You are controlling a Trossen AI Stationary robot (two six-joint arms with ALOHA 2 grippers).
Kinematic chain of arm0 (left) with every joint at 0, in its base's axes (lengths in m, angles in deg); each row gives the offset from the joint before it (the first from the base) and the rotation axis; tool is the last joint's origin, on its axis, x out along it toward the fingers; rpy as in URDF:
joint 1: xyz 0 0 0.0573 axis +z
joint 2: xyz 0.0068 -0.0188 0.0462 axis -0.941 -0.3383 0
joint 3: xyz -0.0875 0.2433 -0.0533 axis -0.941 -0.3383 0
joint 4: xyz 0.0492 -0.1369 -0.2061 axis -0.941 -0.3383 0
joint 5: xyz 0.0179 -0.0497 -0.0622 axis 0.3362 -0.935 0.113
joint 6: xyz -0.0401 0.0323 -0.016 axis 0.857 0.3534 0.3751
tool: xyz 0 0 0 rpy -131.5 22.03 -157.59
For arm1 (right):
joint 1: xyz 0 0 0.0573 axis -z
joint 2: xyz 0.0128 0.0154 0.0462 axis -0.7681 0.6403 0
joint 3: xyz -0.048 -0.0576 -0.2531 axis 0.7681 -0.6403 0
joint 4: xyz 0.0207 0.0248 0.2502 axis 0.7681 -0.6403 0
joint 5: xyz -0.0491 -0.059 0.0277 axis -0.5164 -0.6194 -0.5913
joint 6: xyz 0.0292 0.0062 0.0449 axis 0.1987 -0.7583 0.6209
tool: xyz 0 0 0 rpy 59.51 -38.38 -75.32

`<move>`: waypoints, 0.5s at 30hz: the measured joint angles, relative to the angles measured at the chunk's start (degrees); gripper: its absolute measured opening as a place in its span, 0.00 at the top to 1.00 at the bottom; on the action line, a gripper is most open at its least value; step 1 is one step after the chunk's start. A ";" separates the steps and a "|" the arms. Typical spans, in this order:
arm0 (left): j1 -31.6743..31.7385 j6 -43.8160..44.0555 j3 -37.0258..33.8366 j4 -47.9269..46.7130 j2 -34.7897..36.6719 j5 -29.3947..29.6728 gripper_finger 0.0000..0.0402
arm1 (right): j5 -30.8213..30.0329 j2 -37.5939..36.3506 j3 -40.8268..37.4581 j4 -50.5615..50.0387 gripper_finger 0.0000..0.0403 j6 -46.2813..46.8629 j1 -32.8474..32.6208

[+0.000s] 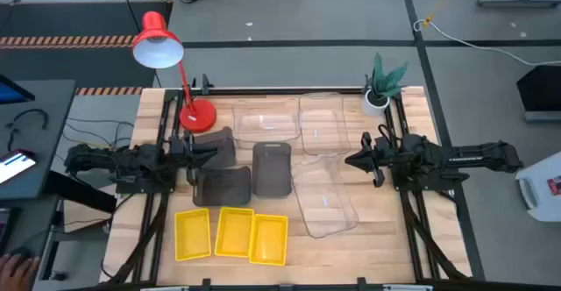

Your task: Stack baskets by color

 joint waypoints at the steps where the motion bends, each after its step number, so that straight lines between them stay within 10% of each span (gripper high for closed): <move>1: 0.00 0.01 -0.01 0.00 0.00 0.00 0.91 | 0.00 0.00 0.00 0.01 0.91 -0.01 0.01; 15: 0.02 0.00 -0.02 0.00 0.00 0.00 0.93 | 0.00 0.00 0.00 -0.01 0.91 0.01 -0.01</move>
